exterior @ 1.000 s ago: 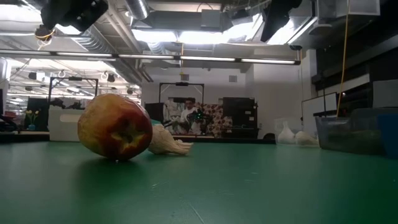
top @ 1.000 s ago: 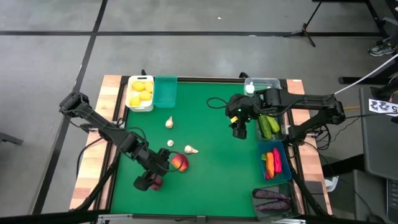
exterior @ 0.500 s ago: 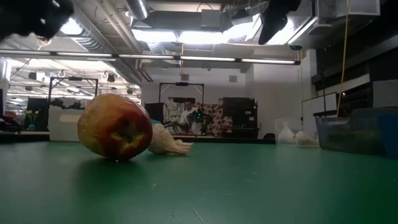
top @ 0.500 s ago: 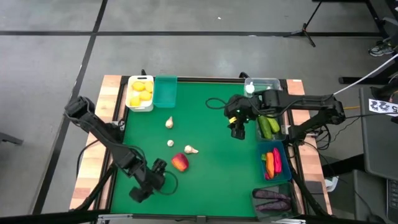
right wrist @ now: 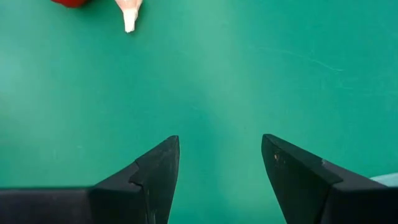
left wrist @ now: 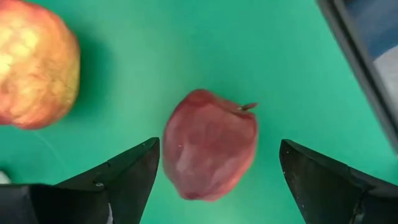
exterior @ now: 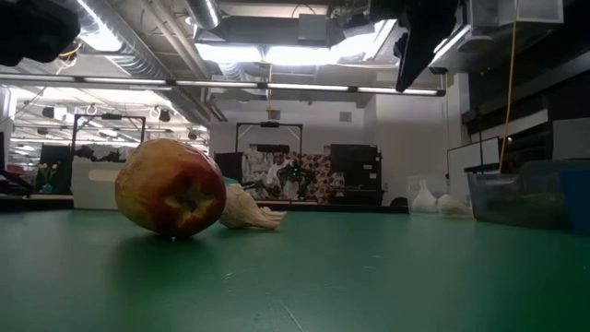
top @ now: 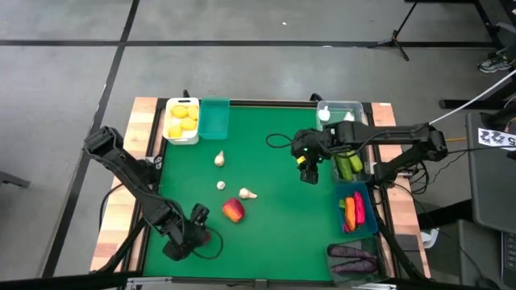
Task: Sort produce into baskets
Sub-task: Put the red apple into the light blue bin
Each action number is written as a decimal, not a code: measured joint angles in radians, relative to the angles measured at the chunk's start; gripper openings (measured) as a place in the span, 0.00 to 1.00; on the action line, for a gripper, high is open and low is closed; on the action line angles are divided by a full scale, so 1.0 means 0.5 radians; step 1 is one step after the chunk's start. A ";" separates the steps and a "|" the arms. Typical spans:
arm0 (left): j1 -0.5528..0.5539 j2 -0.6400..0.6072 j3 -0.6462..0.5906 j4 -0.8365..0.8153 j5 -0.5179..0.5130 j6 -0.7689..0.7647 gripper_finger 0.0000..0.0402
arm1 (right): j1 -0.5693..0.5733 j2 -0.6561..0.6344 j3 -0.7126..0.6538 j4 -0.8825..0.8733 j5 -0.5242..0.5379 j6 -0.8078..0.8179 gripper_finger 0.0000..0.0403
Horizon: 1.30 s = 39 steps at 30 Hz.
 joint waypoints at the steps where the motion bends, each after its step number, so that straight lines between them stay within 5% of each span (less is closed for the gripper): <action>1: -0.004 0.005 0.000 -0.007 -0.032 0.018 0.81 | 0.000 0.000 -0.008 0.012 0.000 0.001 0.56; 21: 0.022 0.234 -0.233 0.265 -0.031 0.112 0.81 | 0.000 -0.001 -0.049 0.078 -0.001 0.002 0.56; 32: 0.081 0.233 -0.232 0.348 -0.033 0.086 0.63 | 0.000 -0.002 -0.049 0.084 0.002 0.002 0.56; 39: 0.279 0.138 -0.189 0.071 -0.055 -0.088 0.63 | 0.000 -0.002 -0.049 0.076 -0.002 0.003 0.56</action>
